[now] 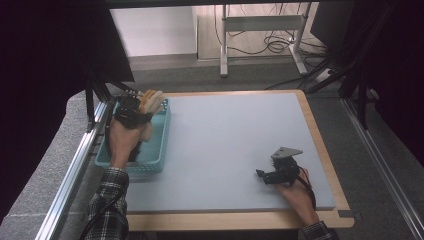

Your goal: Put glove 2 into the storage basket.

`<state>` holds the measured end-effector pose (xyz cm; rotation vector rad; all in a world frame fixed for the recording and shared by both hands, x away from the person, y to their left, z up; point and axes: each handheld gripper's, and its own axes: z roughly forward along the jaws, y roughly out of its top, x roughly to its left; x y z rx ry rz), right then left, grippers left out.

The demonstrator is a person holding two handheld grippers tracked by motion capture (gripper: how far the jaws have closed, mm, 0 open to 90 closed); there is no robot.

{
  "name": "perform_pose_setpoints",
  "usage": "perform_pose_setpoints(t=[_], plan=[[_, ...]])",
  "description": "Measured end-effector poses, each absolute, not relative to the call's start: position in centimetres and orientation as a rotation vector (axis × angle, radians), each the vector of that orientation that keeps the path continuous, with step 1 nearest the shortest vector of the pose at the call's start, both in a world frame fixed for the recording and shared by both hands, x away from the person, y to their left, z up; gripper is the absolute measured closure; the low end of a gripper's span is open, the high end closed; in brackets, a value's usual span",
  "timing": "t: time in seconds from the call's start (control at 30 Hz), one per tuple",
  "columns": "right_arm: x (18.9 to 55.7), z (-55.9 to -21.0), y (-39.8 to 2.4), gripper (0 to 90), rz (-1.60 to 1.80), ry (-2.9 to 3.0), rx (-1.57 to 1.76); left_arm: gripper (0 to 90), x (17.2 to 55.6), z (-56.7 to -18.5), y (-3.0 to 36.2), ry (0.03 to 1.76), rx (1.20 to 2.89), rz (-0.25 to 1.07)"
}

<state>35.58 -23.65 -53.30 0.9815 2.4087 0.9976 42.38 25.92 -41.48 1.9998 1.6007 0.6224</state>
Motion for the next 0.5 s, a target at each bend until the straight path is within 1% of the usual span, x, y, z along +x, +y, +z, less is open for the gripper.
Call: perform_pose_setpoints(t=[0.33, 0.5], plan=[[35.6, -53.3, -23.7, 14.2, 0.998, 2.409, 0.982, 53.1, 44.3, -45.1, 26.4, 1.71, 2.055, 0.573], [35.6, -53.3, -23.6, 14.3, 0.999, 2.408, 0.983, 52.6, 45.2, -46.6, 25.9, 1.736, 2.075, 0.511]])
